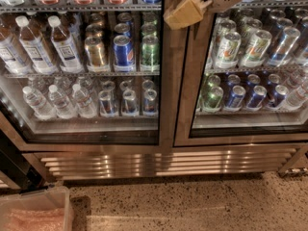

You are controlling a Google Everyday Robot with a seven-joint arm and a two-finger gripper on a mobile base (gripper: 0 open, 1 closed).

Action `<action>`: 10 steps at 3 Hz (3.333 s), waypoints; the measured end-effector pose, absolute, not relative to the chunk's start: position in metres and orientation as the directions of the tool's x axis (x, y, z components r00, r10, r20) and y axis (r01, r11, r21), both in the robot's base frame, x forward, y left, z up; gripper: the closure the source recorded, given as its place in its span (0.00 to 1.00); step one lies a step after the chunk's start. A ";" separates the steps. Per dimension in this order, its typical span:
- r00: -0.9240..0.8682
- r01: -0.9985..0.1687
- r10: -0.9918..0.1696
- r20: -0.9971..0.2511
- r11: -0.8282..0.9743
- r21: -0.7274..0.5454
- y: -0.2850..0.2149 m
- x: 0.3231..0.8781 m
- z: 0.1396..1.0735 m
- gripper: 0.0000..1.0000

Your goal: Open left fridge door

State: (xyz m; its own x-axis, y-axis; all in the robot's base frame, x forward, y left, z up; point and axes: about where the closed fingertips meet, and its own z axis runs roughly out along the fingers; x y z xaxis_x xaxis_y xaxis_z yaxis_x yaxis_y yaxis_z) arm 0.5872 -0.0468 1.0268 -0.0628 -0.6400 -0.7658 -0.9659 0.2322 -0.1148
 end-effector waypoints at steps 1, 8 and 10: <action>-0.043 -0.973 -0.633 -0.773 0.201 -0.110 -0.042 0.580 1.032 1.00; -0.069 -0.984 -0.605 -0.793 0.174 -0.047 -0.028 0.528 1.034 1.00; -0.069 -0.984 -0.605 -0.793 0.174 -0.047 -0.028 0.528 1.034 0.81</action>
Offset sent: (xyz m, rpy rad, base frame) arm -0.1076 -0.0143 0.0336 0.0716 0.0587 0.0044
